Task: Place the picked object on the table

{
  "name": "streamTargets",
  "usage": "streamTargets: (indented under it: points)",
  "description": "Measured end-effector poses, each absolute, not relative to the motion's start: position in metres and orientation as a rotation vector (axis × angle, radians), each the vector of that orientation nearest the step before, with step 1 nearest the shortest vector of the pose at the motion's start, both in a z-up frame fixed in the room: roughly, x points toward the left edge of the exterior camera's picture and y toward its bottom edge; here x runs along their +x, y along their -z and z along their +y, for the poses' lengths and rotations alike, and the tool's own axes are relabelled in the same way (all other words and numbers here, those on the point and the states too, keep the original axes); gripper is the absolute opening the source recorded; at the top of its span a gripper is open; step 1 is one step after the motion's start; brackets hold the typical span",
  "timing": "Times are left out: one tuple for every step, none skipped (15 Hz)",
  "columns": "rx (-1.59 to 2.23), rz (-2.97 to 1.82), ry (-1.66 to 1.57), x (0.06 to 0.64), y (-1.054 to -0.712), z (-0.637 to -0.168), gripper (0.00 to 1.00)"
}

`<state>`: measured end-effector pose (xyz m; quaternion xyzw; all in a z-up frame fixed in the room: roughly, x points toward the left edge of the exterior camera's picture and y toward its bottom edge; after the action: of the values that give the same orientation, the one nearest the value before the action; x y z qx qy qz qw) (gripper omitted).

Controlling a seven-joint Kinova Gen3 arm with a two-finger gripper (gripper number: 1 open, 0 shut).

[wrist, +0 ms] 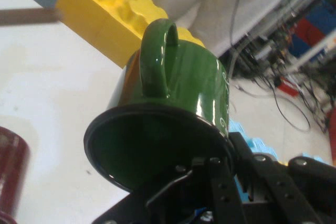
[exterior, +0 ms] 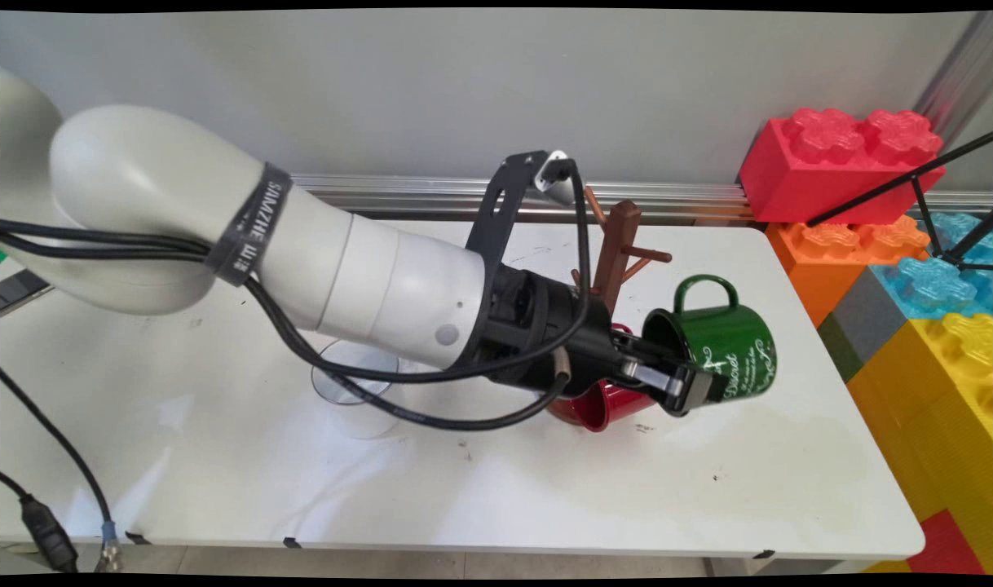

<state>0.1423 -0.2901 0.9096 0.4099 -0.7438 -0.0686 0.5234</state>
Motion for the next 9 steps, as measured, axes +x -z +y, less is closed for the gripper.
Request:
streamTargets:
  points:
    - [0.949, -1.802, 0.167, 0.143, -0.914, -0.287, 0.0]
    - [0.921, -1.821, 0.159, 0.145, -0.917, -0.284, 0.0]
    - [0.891, -1.845, 0.142, 0.146, -0.92, -0.281, 0.0]
    - [0.871, -1.866, 0.126, 0.149, -0.92, -0.28, 0.0]
    - [0.853, -1.888, 0.104, 0.151, -0.92, -0.28, 0.0]
    - [0.845, -1.902, 0.09, 0.153, -0.919, -0.28, 0.0]
    - [0.839, -1.92, 0.068, 0.157, -0.917, -0.282, 0.0]
    - [0.834, -1.943, 0.043, 0.161, -0.915, -0.285, 0.0]
    - [0.831, -1.97, 0.021, 0.165, -0.913, -0.287, 0.0]
